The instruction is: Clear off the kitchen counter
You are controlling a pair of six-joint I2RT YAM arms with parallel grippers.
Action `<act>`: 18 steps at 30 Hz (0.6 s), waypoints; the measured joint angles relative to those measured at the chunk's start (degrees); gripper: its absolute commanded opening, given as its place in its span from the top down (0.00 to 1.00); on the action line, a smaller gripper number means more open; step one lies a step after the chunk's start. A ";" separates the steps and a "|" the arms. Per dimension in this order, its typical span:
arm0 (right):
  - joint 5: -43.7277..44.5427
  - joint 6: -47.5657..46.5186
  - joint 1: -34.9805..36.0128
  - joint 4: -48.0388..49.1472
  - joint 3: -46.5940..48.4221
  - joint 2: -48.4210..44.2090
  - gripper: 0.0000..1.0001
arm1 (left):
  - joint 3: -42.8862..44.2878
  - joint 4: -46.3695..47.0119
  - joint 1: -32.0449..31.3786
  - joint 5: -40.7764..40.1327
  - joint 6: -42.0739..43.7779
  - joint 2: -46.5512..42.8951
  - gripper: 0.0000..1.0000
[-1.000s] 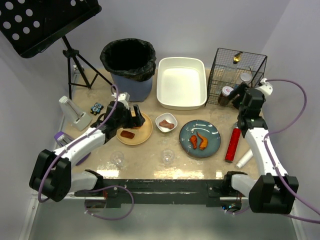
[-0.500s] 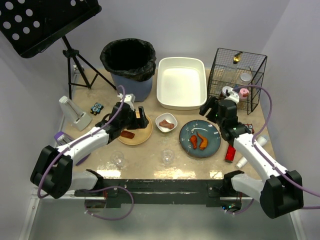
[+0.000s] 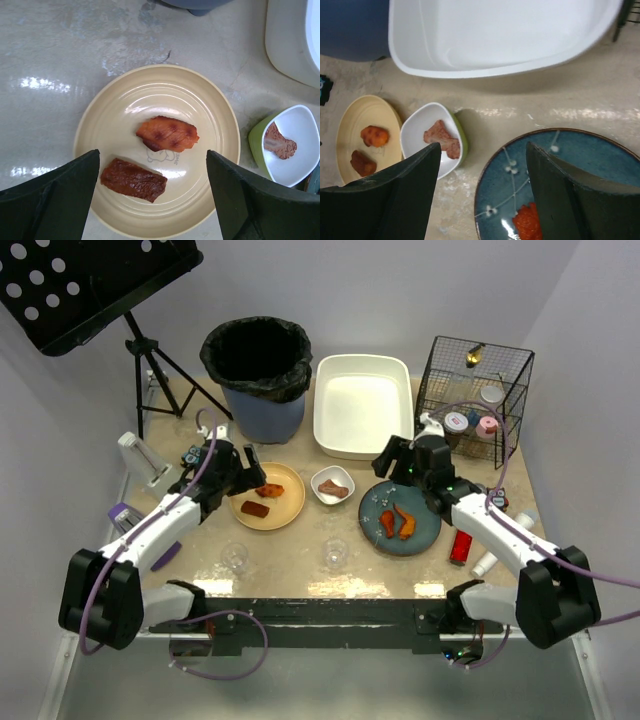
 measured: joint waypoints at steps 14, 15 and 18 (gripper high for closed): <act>-1.73 -0.70 10.27 2.67 7.45 7.30 0.29 | -9.55 -4.22 5.84 -6.01 -7.32 -7.19 0.22; -1.75 -0.70 10.34 2.64 7.45 7.50 0.29 | -10.21 -4.22 6.25 -6.05 -7.50 -7.19 0.24; -1.86 -0.74 10.36 2.64 7.45 7.72 0.29 | -11.89 -4.11 7.10 -6.05 -8.09 -6.97 0.29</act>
